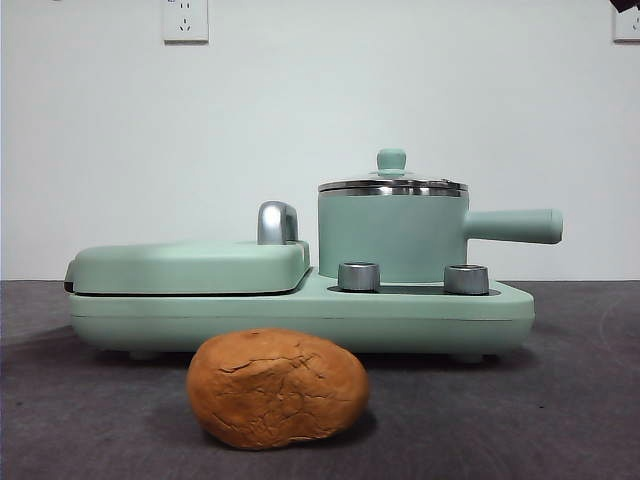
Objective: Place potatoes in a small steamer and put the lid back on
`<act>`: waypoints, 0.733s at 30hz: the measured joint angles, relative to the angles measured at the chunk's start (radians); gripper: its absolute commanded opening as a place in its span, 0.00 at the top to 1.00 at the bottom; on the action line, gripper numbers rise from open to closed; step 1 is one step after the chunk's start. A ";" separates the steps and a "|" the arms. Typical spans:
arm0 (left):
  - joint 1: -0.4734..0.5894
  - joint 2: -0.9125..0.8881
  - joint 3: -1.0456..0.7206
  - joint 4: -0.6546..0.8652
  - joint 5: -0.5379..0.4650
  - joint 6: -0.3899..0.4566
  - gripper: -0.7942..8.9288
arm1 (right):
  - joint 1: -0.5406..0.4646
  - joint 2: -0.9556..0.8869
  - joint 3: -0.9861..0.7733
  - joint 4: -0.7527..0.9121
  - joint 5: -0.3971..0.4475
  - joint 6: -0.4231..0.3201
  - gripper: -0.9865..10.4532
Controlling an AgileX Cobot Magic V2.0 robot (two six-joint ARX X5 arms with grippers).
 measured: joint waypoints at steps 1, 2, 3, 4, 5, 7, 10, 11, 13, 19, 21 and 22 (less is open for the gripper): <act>-0.015 0.026 0.000 0.023 0.000 -0.006 0.60 | 0.000 0.000 0.000 0.000 0.000 0.003 0.71; -0.028 0.049 0.000 0.041 0.000 -0.011 0.60 | 0.000 0.000 0.000 0.000 0.000 0.006 0.71; -0.042 0.074 0.000 0.063 0.000 -0.016 0.60 | 0.000 0.000 0.000 0.000 0.000 0.008 0.71; -0.057 0.104 0.000 0.091 0.000 -0.019 0.60 | 0.000 0.000 0.000 0.000 0.000 0.010 0.71; -0.072 0.132 0.000 0.121 0.000 -0.022 0.60 | 0.000 0.000 0.000 0.000 0.000 0.011 0.71; -0.105 0.192 0.000 0.196 0.000 -0.031 0.60 | 0.000 0.000 0.000 0.000 0.000 0.012 0.71; -0.149 0.280 0.000 0.319 0.000 -0.068 0.60 | 0.000 0.000 0.000 0.000 0.000 0.012 0.71; -0.164 0.315 0.000 0.368 0.000 -0.084 0.60 | 0.000 0.000 0.000 0.000 0.000 0.012 0.71; -0.193 0.383 0.000 0.465 -0.005 -0.119 0.60 | 0.000 0.000 0.000 0.000 0.000 0.012 0.71; -0.264 0.576 0.037 0.690 -0.055 -0.178 0.60 | 0.000 0.000 0.000 0.000 0.001 0.012 0.71; -0.278 0.639 0.073 0.730 -0.056 -0.186 0.60 | 0.000 0.000 0.000 0.000 0.001 0.012 0.71; -0.285 0.673 0.095 0.745 -0.056 -0.190 0.60 | 0.000 0.000 0.000 0.000 0.001 0.012 0.71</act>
